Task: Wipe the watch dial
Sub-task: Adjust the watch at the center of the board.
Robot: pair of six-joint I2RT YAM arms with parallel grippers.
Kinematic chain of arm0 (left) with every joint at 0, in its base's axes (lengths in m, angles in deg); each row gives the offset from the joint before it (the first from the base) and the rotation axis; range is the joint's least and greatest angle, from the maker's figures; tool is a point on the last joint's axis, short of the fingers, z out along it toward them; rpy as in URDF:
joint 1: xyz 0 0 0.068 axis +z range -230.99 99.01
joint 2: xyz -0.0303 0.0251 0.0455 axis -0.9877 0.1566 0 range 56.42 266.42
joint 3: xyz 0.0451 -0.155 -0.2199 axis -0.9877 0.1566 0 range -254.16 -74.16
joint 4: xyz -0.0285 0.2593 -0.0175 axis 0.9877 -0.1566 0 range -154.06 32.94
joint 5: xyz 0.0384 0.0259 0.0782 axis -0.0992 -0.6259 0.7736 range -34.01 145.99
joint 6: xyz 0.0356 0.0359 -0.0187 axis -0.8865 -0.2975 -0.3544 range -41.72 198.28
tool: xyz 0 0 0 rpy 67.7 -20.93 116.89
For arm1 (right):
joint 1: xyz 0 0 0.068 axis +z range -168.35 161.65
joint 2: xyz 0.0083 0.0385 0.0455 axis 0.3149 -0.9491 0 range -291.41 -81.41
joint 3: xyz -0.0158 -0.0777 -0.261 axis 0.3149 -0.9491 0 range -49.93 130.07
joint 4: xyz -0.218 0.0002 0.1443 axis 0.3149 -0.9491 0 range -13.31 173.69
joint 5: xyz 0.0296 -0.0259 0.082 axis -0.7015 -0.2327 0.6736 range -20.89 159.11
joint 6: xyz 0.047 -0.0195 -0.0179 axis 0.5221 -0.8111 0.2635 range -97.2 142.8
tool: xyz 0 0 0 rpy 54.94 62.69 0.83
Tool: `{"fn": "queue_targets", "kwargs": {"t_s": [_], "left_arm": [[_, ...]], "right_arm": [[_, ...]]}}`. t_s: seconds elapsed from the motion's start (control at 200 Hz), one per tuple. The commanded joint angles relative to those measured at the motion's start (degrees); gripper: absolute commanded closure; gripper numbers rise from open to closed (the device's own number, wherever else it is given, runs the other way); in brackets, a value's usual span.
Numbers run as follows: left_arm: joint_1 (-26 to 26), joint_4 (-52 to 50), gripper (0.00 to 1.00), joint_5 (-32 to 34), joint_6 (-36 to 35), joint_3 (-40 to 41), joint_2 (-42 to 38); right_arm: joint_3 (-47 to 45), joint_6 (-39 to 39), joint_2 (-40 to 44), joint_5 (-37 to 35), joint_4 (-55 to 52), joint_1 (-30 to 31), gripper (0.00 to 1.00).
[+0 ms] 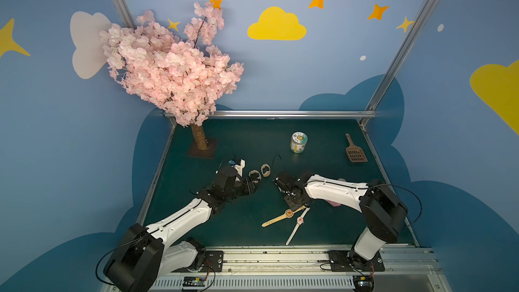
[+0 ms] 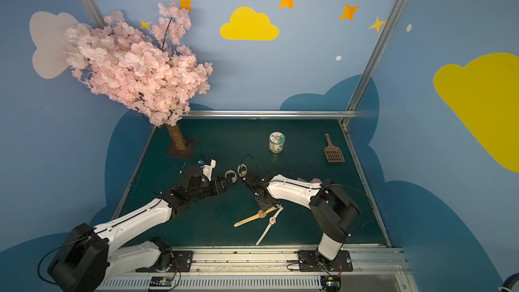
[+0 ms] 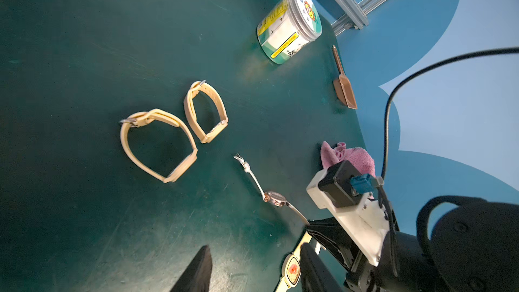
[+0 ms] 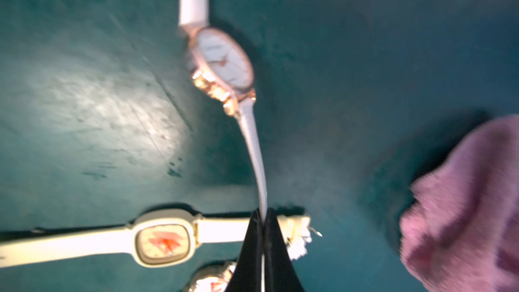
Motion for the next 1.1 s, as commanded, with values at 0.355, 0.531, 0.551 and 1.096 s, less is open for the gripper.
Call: {"fn": "queue_targets", "kwargs": {"t_s": [0.355, 0.531, 0.551, 1.096], "left_arm": [[0.57, 1.73, 0.48, -0.81, 0.16, 2.23, -1.41], [0.86, 2.07, 0.48, -0.93, 0.2, 2.71, -1.63], [0.88, 2.05, 0.48, -0.98, 0.23, 2.79, -1.62], [1.25, 1.07, 0.47, -0.76, 0.8, 3.21, -3.6]], "right_arm": [[3.74, 0.45, -3.11, -4.84, -6.26, 6.49, 0.85], [2.6, -0.88, 0.59, -0.97, -6.3, 6.5, 0.64], [2.48, -0.86, 1.04, -0.74, -6.2, 6.43, 0.63], [0.69, -1.22, -0.7, 16.09, 11.19, -4.03, 0.67]]}}
